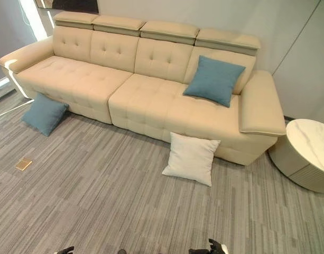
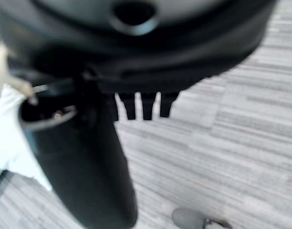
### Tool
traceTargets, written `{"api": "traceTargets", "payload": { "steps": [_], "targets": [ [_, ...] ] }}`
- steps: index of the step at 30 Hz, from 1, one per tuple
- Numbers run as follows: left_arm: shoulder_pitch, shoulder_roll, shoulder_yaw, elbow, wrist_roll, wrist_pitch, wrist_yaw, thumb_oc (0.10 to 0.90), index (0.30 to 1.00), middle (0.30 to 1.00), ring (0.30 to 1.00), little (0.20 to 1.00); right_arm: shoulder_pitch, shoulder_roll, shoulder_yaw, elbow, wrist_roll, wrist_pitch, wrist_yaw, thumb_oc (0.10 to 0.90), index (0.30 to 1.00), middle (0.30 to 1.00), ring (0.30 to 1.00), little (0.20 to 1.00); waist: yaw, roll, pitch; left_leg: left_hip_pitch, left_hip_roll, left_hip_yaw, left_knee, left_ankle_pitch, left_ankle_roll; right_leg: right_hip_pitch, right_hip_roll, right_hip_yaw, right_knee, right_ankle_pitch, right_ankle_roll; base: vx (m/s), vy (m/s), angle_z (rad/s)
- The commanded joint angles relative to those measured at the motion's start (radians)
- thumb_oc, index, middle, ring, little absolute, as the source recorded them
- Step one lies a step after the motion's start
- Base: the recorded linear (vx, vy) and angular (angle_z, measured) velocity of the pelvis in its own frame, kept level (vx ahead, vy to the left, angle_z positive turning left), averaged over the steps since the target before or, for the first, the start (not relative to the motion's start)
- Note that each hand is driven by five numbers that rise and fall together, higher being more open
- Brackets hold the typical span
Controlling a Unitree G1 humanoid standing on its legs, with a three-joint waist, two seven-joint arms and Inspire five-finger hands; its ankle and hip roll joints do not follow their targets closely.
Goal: Pick up all the scattered cushions and arrange them neatly on the sofa.
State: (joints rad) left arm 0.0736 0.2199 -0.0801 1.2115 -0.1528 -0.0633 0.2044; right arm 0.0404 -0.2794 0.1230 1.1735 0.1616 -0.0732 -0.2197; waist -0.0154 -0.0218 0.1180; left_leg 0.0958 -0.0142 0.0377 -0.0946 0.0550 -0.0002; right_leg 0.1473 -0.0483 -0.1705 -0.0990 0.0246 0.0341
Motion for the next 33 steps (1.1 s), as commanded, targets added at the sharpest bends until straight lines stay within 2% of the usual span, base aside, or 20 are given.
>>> {"api": "traceTargets", "payload": {
  "steps": [1,11,18,25,28,29,30,33],
  "targets": [
    [-0.082,-0.002,-0.052,0.025,0.022,-0.031,-0.003,0.800,0.900,0.900,0.900,0.900,-0.074,-0.024,0.015,0.039,-0.028,-0.015,-0.009,0.800,0.900,0.900,0.900,0.900,0.016,0.002,0.013,0.036,0.036,0.091,0.007,-0.095,-0.048,-0.011,-0.064,-0.085,0.012,-0.023,0.103,0.00,0.000,0.00],
    [-0.088,-0.018,-0.084,0.033,0.058,-0.022,-0.009,0.800,0.900,0.900,0.900,0.900,-0.075,-0.006,0.027,0.044,-0.034,-0.006,-0.001,0.800,0.900,0.900,0.900,0.900,0.011,-0.002,0.017,0.043,0.030,0.095,0.007,-0.107,-0.041,-0.005,-0.065,-0.078,0.012,-0.024,0.106,0.00,0.000,0.00],
    [-0.089,-0.017,-0.089,0.018,0.054,-0.025,-0.012,0.800,0.900,0.900,0.900,0.900,-0.082,-0.005,0.033,0.045,-0.047,0.003,0.003,0.800,0.900,0.900,0.900,0.900,0.015,0.000,0.027,0.040,0.019,0.113,0.007,-0.115,-0.021,-0.031,-0.072,-0.055,0.026,-0.005,0.116,0.00,0.040,-0.10],
    [-0.100,-0.004,-0.082,0.002,0.038,-0.029,-0.013,0.800,0.900,0.900,0.900,0.900,-0.097,0.000,0.047,0.039,-0.057,0.013,0.007,0.800,0.900,0.900,0.900,0.900,0.024,-0.005,0.047,0.032,0.015,0.140,0.007,-0.121,0.001,-0.113,-0.085,-0.040,0.133,-0.012,0.129,-0.02,0.032,-0.29],
    [-0.102,0.000,-0.074,-0.002,0.026,-0.029,-0.013,0.800,0.900,0.900,0.900,0.900,-0.101,0.003,0.053,0.035,-0.057,0.013,0.008,0.800,0.900,0.900,0.900,0.900,0.030,-0.006,0.058,0.035,0.023,0.159,0.007,-0.122,0.001,-0.141,-0.093,-0.073,0.177,-0.014,0.132,-0.01,-0.021,-0.48],
    [-0.105,0.001,-0.071,-0.003,0.021,-0.030,-0.014,0.800,0.900,0.900,0.900,0.900,-0.103,0.006,0.056,0.035,-0.060,0.014,0.008,0.800,0.900,0.900,0.900,0.900,0.035,-0.006,0.064,0.038,0.027,0.167,0.007,-0.122,-0.001,-0.152,-0.098,-0.100,0.193,-0.012,0.132,-0.02,-0.072,-0.39],
    [-0.111,0.005,-0.071,-0.009,0.013,-0.032,-0.016,0.800,0.900,0.900,0.900,0.900,-0.108,0.009,0.058,0.036,-0.063,0.014,0.010,0.800,0.900,0.900,0.900,0.900,0.042,-0.005,0.074,0.040,0.038,0.183,0.007,-0.119,-0.004,-0.169,-0.114,-0.170,0.218,-0.011,0.129,0.00,-0.114,-0.27],
    [-0.120,0.008,-0.075,-0.007,0.013,-0.031,-0.017,0.800,0.900,0.900,0.900,0.900,-0.107,0.011,0.061,0.034,-0.059,0.014,0.015,0.800,0.900,0.900,0.900,0.900,0.032,-0.008,0.079,0.040,0.044,0.183,0.012,-0.114,-0.010,-0.167,-0.100,-0.173,0.206,-0.026,0.118,0.03,-0.097,-0.25]
  ]
}}
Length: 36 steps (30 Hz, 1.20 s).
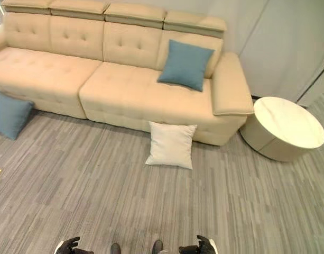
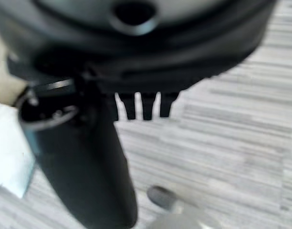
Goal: Pick up all the scattered cushions and arrange them neatly on the sofa.
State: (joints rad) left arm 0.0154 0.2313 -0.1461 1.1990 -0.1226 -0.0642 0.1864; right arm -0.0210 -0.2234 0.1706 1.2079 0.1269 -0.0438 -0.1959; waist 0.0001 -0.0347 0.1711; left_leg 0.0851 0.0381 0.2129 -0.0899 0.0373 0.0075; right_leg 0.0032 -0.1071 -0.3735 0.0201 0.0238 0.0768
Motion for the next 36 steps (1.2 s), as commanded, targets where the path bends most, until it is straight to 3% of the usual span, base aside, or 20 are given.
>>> {"api": "traceTargets", "payload": {
  "steps": [1,5,6,8,10,11,12,15,16,17,19,20,25,27,28,30,32,33,36],
  "targets": [
    [-0.062,-0.003,-0.008,0.005,-0.017,-0.030,0.001,0.800,0.900,0.900,0.900,0.900,-0.045,-0.045,0.014,0.000,-0.024,-0.016,-0.008,0.800,0.900,0.900,0.900,0.900,0.016,0.004,0.024,0.047,-0.009,0.008,0.007,-0.094,-0.018,-0.025,-0.042,0.030,0.084,-0.023,0.075,0.06,-0.136,-0.12],
    [-0.075,-0.012,-0.031,0.019,-0.010,-0.030,-0.005,0.800,0.900,0.900,0.900,0.900,-0.047,-0.052,0.011,-0.003,0.003,-0.032,-0.013,0.800,0.900,0.900,0.900,0.900,-0.007,-0.004,0.024,0.016,0.011,0.007,0.072,-0.108,-0.051,-0.005,-0.010,0.049,0.031,-0.041,0.038,0.05,-0.188,0.03],
    [-0.083,-0.018,-0.047,0.013,-0.009,-0.031,-0.012,0.800,0.900,0.900,0.900,0.900,-0.040,-0.059,0.002,-0.012,0.020,-0.039,-0.013,0.800,0.900,0.900,0.900,0.900,-0.018,-0.008,0.033,-0.016,0.029,0.003,0.158,-0.123,-0.066,0.023,0.004,0.049,-0.001,-0.053,0.021,0.06,-0.209,0.19],
    [-0.090,-0.021,-0.052,0.013,-0.012,-0.031,-0.013,0.800,0.900,0.900,0.900,0.900,-0.040,-0.061,-0.001,-0.016,0.031,-0.042,-0.011,0.800,0.900,0.900,0.900,0.900,-0.026,-0.012,0.040,-0.042,0.037,0.004,0.216,-0.127,-0.077,0.032,0.008,0.048,-0.013,-0.057,0.008,0.03,-0.158,0.31],
    [-0.105,-0.027,-0.058,0.008,-0.027,-0.030,-0.009,0.800,0.900,0.900,0.900,0.900,-0.042,-0.067,-0.010,-0.021,0.051,-0.048,-0.020,0.800,0.900,0.900,0.900,0.900,-0.025,-0.016,0.062,-0.111,0.051,-0.021,0.360,-0.083,-0.102,0.053,0.020,0.052,-0.033,-0.064,-0.015,0.02,-0.183,0.24],
    [-0.108,-0.028,-0.061,0.009,-0.034,-0.031,-0.009,0.800,0.900,0.900,0.900,0.900,-0.042,-0.069,-0.012,-0.021,0.056,-0.048,-0.019,0.800,0.900,0.900,0.900,0.900,-0.022,-0.017,0.070,-0.140,0.046,-0.046,0.390,-0.065,-0.104,0.060,0.024,0.060,-0.037,-0.069,-0.021,0.07,-0.158,0.26],
    [-0.110,-0.029,-0.067,0.006,-0.044,-0.033,-0.006,0.800,0.900,0.900,0.900,0.900,-0.040,-0.073,-0.011,-0.023,0.064,-0.050,-0.025,0.800,0.900,0.900,0.900,0.900,-0.010,-0.024,0.077,-0.201,0.010,-0.090,0.398,-0.082,-0.088,0.075,0.029,0.078,-0.056,-0.070,-0.024,0.07,-0.087,0.23],
    [-0.102,-0.031,-0.066,0.005,-0.046,-0.031,-0.008,0.800,0.900,0.900,0.900,0.900,-0.034,-0.076,-0.010,-0.022,0.057,-0.048,-0.029,0.800,0.900,0.900,0.900,0.900,-0.002,-0.029,0.068,-0.225,-0.020,-0.107,0.321,-0.088,-0.071,0.093,0.037,0.092,-0.076,-0.074,-0.015,0.15,-0.027,-0.05],
    [-0.101,-0.030,-0.066,0.006,-0.043,-0.029,-0.008,0.800,0.900,0.900,0.900,0.900,-0.033,-0.078,-0.010,-0.020,0.053,-0.047,-0.030,0.800,0.900,0.900,0.900,0.900,0.003,-0.028,0.066,-0.228,-0.024,-0.112,0.284,-0.071,-0.069,0.103,0.042,0.097,-0.084,-0.075,-0.013,0.24,0.026,-0.30],
    [-0.096,-0.027,-0.069,0.005,-0.040,-0.031,-0.004,0.800,0.900,0.900,0.900,0.900,-0.036,-0.080,-0.005,-0.022,0.053,-0.046,-0.036,0.800,0.900,0.900,0.900,0.900,0.019,-0.022,0.067,-0.274,-0.037,-0.134,0.229,-0.019,-0.069,0.126,0.061,0.121,-0.101,-0.082,-0.011,0.17,0.019,-0.32],
    [-0.096,-0.026,-0.071,0.003,-0.040,-0.033,-0.003,0.800,0.900,0.900,0.900,0.900,-0.039,-0.082,-0.003,-0.021,0.053,-0.046,-0.040,0.800,0.900,0.900,0.900,0.900,0.029,-0.021,0.069,-0.295,-0.043,-0.146,0.212,0.001,-0.071,0.134,0.071,0.138,-0.105,-0.087,-0.010,0.15,0.034,-0.34],
    [-0.088,-0.027,-0.061,0.004,-0.044,-0.030,-0.008,0.800,0.900,0.900,0.900,0.900,-0.039,-0.078,-0.002,-0.023,0.053,-0.049,-0.039,0.800,0.900,0.900,0.900,0.900,0.035,-0.018,0.053,-0.265,-0.046,-0.164,0.164,-0.003,-0.060,0.141,0.086,0.167,-0.107,-0.102,-0.006,0.15,0.048,-0.45],
    [-0.074,-0.021,-0.051,0.005,-0.042,-0.027,-0.011,0.800,0.900,0.900,0.900,0.900,-0.041,-0.072,0.005,-0.022,0.043,-0.049,-0.037,0.800,0.900,0.900,0.900,0.900,0.038,-0.028,0.031,-0.217,-0.059,-0.161,0.147,-0.021,-0.039,0.153,0.075,0.196,-0.092,-0.112,0.003,0.21,0.110,-0.68],
    [-0.073,-0.013,-0.046,-0.003,-0.044,-0.026,-0.011,0.800,0.900,0.900,0.900,0.900,-0.047,-0.067,0.010,-0.026,0.037,-0.044,-0.034,0.800,0.900,0.900,0.900,0.900,0.050,-0.036,0.022,-0.195,-0.062,-0.140,0.144,-0.040,-0.023,0.148,0.064,0.208,-0.056,-0.122,0.014,0.19,0.137,-0.40],
    [-0.077,-0.002,-0.041,-0.014,-0.046,-0.024,-0.011,0.800,0.900,0.900,0.900,0.900,-0.057,-0.060,0.016,-0.032,0.029,-0.040,-0.028,0.800,0.900,0.900,0.900,0.900,0.057,-0.039,0.017,-0.170,-0.061,-0.119,0.135,-0.061,-0.007,0.116,0.050,0.201,0.042,-0.130,0.035,0.09,0.087,-0.42],
    [-0.077,0.003,-0.039,-0.020,-0.048,-0.024,-0.011,0.800,0.900,0.900,0.900,0.900,-0.060,-0.058,0.017,-0.038,0.028,-0.038,-0.026,0.800,0.900,0.900,0.900,0.900,0.061,-0.037,0.018,-0.159,-0.059,-0.111,0.134,-0.070,0.001,0.089,0.043,0.194,0.106,-0.129,0.050,0.10,0.099,-0.50],
    [-0.080,0.014,-0.031,-0.029,-0.050,-0.023,-0.008,0.800,0.900,0.900,0.900,0.900,-0.076,-0.057,0.025,-0.054,0.024,-0.035,-0.020,0.800,0.900,0.900,0.900,0.900,0.057,-0.031,0.035,-0.123,-0.057,-0.098,0.128,-0.083,0.020,0.002,0.019,0.182,0.261,-0.071,0.098,0.12,0.130,-0.35],
    [-0.081,0.021,-0.027,-0.033,-0.053,-0.023,-0.005,0.800,0.900,0.900,0.900,0.900,-0.089,-0.061,0.025,-0.067,0.023,-0.034,-0.021,0.800,0.900,0.900,0.900,0.900,0.053,-0.013,0.053,-0.100,-0.047,-0.089,0.124,-0.090,0.035,-0.056,-0.010,0.144,0.383,-0.023,0.133,0.11,0.145,-0.39],
    [-0.078,0.024,-0.026,-0.028,-0.051,-0.023,-0.004,0.800,0.900,0.900,0.900,0.900,-0.095,-0.063,0.021,-0.081,0.022,-0.037,-0.020,0.800,0.900,0.900,0.900,0.900,0.049,0.004,0.064,-0.066,-0.044,-0.086,0.108,-0.100,0.042,-0.097,-0.040,0.097,0.439,-0.019,0.128,0.07,0.069,-0.17]
  ]
}}
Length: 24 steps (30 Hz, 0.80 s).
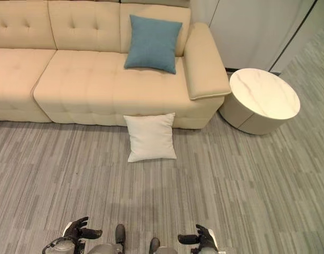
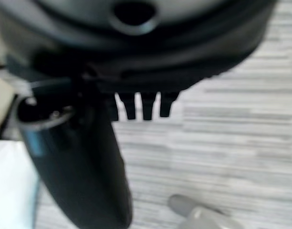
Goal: Pick up all the scattered cushions and arrange them neatly on the sofa.
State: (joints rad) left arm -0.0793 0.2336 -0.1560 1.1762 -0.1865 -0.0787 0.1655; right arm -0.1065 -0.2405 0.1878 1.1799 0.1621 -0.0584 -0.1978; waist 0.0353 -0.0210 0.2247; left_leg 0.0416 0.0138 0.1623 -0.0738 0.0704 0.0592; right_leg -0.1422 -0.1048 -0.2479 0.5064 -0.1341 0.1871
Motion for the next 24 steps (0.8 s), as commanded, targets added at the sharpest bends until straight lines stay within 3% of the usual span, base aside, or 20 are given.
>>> {"api": "traceTargets", "payload": {
  "steps": [1,3,4,6,8,9,11,12,13,14,15,16,18,22,24],
  "targets": [
    [0.017,0.022,-0.017,-0.005,0.013,-0.009,0.017,0.800,0.900,0.900,0.900,0.900,-0.010,-0.046,0.004,-0.053,-0.013,-0.022,-0.018,0.800,0.900,0.900,0.900,0.900,0.013,-0.010,0.010,-0.022,-0.020,-0.036,0.092,-0.133,-0.010,0.049,-0.042,-0.029,-0.047,0.139,0.018,0.06,0.030,0.02],
    [0.017,0.022,-0.017,-0.005,0.013,-0.009,0.017,0.800,0.900,0.900,0.900,0.900,-0.010,-0.046,0.004,-0.053,-0.013,-0.022,-0.018,0.800,0.900,0.900,0.900,0.900,0.013,-0.010,0.010,-0.022,-0.020,-0.036,0.092,-0.133,-0.010,0.049,-0.042,-0.029,-0.047,0.139,0.018,0.19,-0.048,0.08],
    [0.013,0.010,-0.022,0.010,0.031,-0.012,0.012,0.800,0.900,0.900,0.900,0.900,-0.013,-0.069,-0.002,-0.063,-0.010,-0.021,-0.020,0.800,0.900,0.900,0.900,0.900,-0.015,-0.006,0.009,0.033,-0.044,-0.076,0.062,-0.158,-0.019,0.015,-0.035,0.016,-0.281,0.118,-0.035,0.48,-0.154,0.13],
    [0.009,0.006,-0.016,0.028,0.035,-0.012,0.016,0.800,0.900,0.900,0.900,0.900,-0.019,-0.074,-0.008,-0.062,-0.010,-0.018,-0.023,0.800,0.900,0.900,0.900,0.900,-0.022,-0.005,0.012,0.065,-0.044,-0.084,0.055,-0.180,-0.031,-0.012,-0.057,0.001,-0.399,0.176,-0.027,0.36,-0.157,-0.11],
    [0.008,0.006,-0.016,0.028,0.035,-0.012,0.016,0.800,0.900,0.900,0.900,0.900,-0.019,-0.074,-0.008,-0.062,-0.010,-0.018,-0.023,0.800,0.900,0.900,0.900,0.900,-0.023,-0.003,0.014,0.067,-0.042,-0.086,0.055,-0.181,-0.031,-0.007,-0.055,-0.002,-0.403,0.177,-0.027,0.22,-0.133,-0.07],
    [0.018,-0.006,-0.013,0.054,0.038,-0.013,0.016,0.800,0.900,0.900,0.900,0.900,-0.014,-0.079,-0.014,-0.047,-0.007,-0.016,-0.022,0.800,0.900,0.900,0.900,0.900,-0.022,-0.005,-0.009,0.115,-0.037,-0.082,0.067,-0.224,-0.056,0.038,-0.071,-0.059,-0.463,0.205,-0.033,0.36,-0.213,0.32],
    [0.020,-0.009,-0.019,0.053,0.043,-0.014,0.013,0.800,0.900,0.900,0.900,0.900,-0.014,-0.082,-0.017,-0.049,-0.007,-0.018,-0.022,0.800,0.900,0.900,0.900,0.900,-0.025,-0.005,-0.017,0.110,-0.034,-0.083,0.082,-0.227,-0.063,0.045,-0.070,-0.062,-0.466,0.201,-0.038,0.30,-0.241,0.19],
    [0.017,-0.018,-0.035,0.054,0.053,-0.015,0.009,0.800,0.900,0.900,0.900,0.900,-0.015,-0.088,-0.016,-0.049,0.002,-0.029,-0.020,0.800,0.900,0.900,0.900,0.900,-0.030,-0.002,-0.014,0.078,-0.020,-0.082,0.191,-0.214,-0.100,0.085,-0.046,-0.064,-0.483,0.181,-0.060,0.18,-0.217,-0.05],
    [0.017,-0.018,-0.035,0.054,0.053,-0.015,0.009,0.800,0.900,0.900,0.900,0.900,-0.015,-0.087,-0.016,-0.049,0.002,-0.029,-0.020,0.800,0.900,0.900,0.900,0.900,-0.032,-0.005,-0.017,0.073,-0.022,-0.084,0.191,-0.211,-0.100,0.081,-0.049,-0.066,-0.483,0.183,-0.060,0.15,-0.306,0.09],
    [0.003,-0.024,-0.050,0.042,0.049,-0.016,0.005,0.800,0.900,0.900,0.900,0.900,-0.014,-0.093,-0.020,-0.051,0.018,-0.038,-0.023,0.800,0.900,0.900,0.900,0.900,-0.028,-0.011,0.005,-0.010,0.003,-0.082,0.364,-0.157,-0.139,0.123,-0.033,-0.065,-0.502,0.158,-0.091,0.03,-0.138,0.22],
    [0.003,-0.023,-0.050,0.042,0.049,-0.016,0.005,0.800,0.900,0.900,0.900,0.900,-0.015,-0.092,-0.020,-0.051,0.018,-0.038,-0.023,0.800,0.900,0.900,0.900,0.900,-0.031,-0.014,0.002,-0.015,0.000,-0.084,0.363,-0.154,-0.138,0.119,-0.036,-0.067,-0.502,0.159,-0.090,0.09,-0.293,0.34],
    [-0.014,-0.025,-0.059,0.024,0.037,-0.014,0.008,0.800,0.900,0.900,0.900,0.900,-0.013,-0.095,-0.022,-0.054,0.032,-0.042,-0.030,0.800,0.900,0.900,0.900,0.900,-0.026,-0.024,0.027,-0.095,0.031,-0.073,0.519,-0.101,-0.157,0.153,-0.022,-0.076,-0.511,0.135,-0.123,0.08,-0.221,0.18],
    [-0.019,-0.022,-0.065,0.015,0.030,-0.016,0.010,0.800,0.900,0.900,0.900,0.900,-0.005,-0.093,-0.028,-0.050,0.046,-0.040,-0.031,0.800,0.900,0.900,0.900,0.900,-0.027,-0.038,0.032,-0.139,0.054,-0.039,0.559,-0.077,-0.151,0.180,-0.014,-0.088,-0.524,0.117,-0.140,0.15,-0.225,0.24],
    [-0.027,-0.025,-0.072,0.012,0.026,-0.014,0.014,0.800,0.900,0.900,0.900,0.900,0.003,-0.091,-0.025,-0.045,0.052,-0.038,-0.033,0.800,0.900,0.900,0.900,0.900,-0.013,-0.045,0.038,-0.206,0.048,-0.007,0.497,-0.119,-0.126,0.224,0.007,-0.085,-0.548,0.092,-0.139,0.19,-0.079,0.17],
    [-0.016,-0.023,-0.071,0.012,0.037,-0.007,0.011,0.800,0.900,0.900,0.900,0.900,0.016,-0.087,-0.024,-0.038,0.049,-0.036,-0.037,0.800,0.900,0.900,0.900,0.900,-0.002,-0.040,0.026,-0.242,0.051,0.022,0.307,-0.083,-0.113,0.266,0.036,-0.081,-0.566,0.064,-0.128,0.37,-0.017,0.30]
  ]
}}
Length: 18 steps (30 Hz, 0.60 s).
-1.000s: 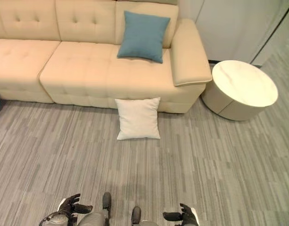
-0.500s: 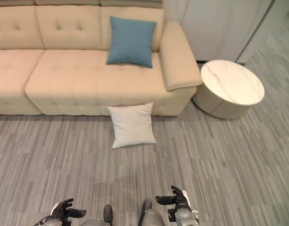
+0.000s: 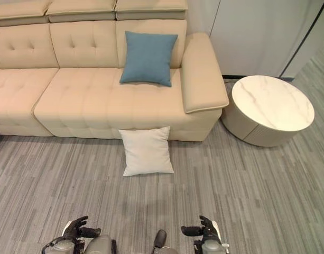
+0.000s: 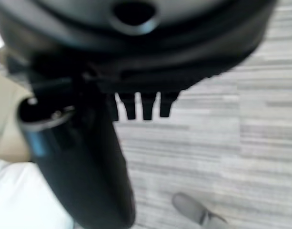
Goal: Pick up all the scattered cushions and arrange them neatly on the sofa.
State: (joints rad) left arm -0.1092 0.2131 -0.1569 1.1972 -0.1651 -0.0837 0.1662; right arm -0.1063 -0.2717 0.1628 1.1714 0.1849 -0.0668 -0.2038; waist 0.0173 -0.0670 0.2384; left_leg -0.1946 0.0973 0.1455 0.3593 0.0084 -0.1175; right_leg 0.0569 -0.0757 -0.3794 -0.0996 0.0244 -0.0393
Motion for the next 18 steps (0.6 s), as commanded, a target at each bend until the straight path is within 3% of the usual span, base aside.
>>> {"api": "traceTargets", "payload": {
  "steps": [1,2,3,7,9,13,16,18],
  "targets": [
    [0.018,0.000,-0.067,-0.008,0.020,-0.002,0.010,0.800,0.900,0.900,0.900,0.900,0.018,-0.054,0.002,-0.027,0.024,-0.028,-0.033,0.800,0.900,0.900,0.900,0.900,0.023,0.012,0.009,-0.011,-0.034,0.039,-0.191,0.020,0.058,0.080,0.021,0.055,0.035,-0.103,0.103,0.18,0.018,0.25],
    [0.018,0.000,-0.067,-0.008,0.020,-0.002,0.010,0.800,0.900,0.900,0.900,0.900,0.018,-0.054,0.002,-0.027,0.024,-0.028,-0.033,0.800,0.900,0.900,0.900,0.900,0.023,0.012,0.010,-0.009,-0.035,0.040,-0.194,0.022,0.058,0.081,0.020,0.055,0.035,-0.104,0.103,0.31,0.009,0.05],
    [0.027,0.004,-0.058,-0.004,0.018,-0.001,0.012,0.800,0.900,0.900,0.900,0.900,0.019,-0.048,0.005,-0.020,0.024,-0.027,-0.035,0.800,0.900,0.900,0.900,0.900,0.037,0.020,0.004,-0.038,-0.032,0.044,-0.282,0.076,0.051,0.108,0.048,0.067,0.036,-0.126,0.103,0.30,0.009,-0.07],
    [0.057,0.014,-0.031,0.009,0.012,0.005,0.013,0.800,0.900,0.900,0.900,0.900,0.023,-0.040,0.011,-0.031,0.012,-0.024,-0.035,0.800,0.900,0.900,0.900,0.900,0.069,0.015,-0.011,-0.034,-0.035,0.058,-0.321,0.105,0.061,0.158,0.069,0.100,0.064,-0.169,0.108,0.31,0.054,-0.20],
    [0.061,0.016,-0.025,0.012,0.011,0.006,0.013,0.800,0.900,0.900,0.900,0.900,0.022,-0.037,0.012,-0.032,0.010,-0.024,-0.035,0.800,0.900,0.900,0.900,0.900,0.076,0.011,-0.020,-0.035,-0.040,0.054,-0.304,0.101,0.066,0.157,0.066,0.109,0.076,-0.172,0.110,0.21,0.073,-0.47],
    [0.065,0.034,-0.007,0.003,0.005,0.008,0.013,0.800,0.900,0.900,0.900,0.900,0.020,-0.022,0.023,-0.036,-0.012,-0.020,-0.025,0.800,0.900,0.900,0.900,0.900,0.102,-0.022,-0.052,-0.011,-0.065,0.069,-0.254,0.040,0.103,0.157,0.029,0.126,0.172,-0.186,0.144,0.31,0.145,-0.32],
    [0.058,0.051,-0.007,-0.026,0.002,0.006,0.015,0.800,0.900,0.900,0.900,0.900,0.004,-0.015,0.026,-0.037,-0.019,-0.019,-0.015,0.800,0.900,0.900,0.900,0.900,0.095,-0.029,-0.056,0.063,-0.098,0.076,-0.278,-0.006,0.145,0.051,-0.032,0.127,0.413,-0.060,0.227,0.25,0.207,-0.22],
    [0.053,0.056,-0.008,-0.039,-0.001,0.005,0.017,0.800,0.900,0.900,0.900,0.900,-0.006,-0.017,0.027,-0.045,-0.019,-0.018,-0.013,0.800,0.900,0.900,0.900,0.900,0.088,-0.019,-0.050,0.079,-0.099,0.070,-0.286,-0.013,0.156,0.013,-0.040,0.132,0.480,-0.023,0.244,0.08,0.098,-0.14]
  ]
}}
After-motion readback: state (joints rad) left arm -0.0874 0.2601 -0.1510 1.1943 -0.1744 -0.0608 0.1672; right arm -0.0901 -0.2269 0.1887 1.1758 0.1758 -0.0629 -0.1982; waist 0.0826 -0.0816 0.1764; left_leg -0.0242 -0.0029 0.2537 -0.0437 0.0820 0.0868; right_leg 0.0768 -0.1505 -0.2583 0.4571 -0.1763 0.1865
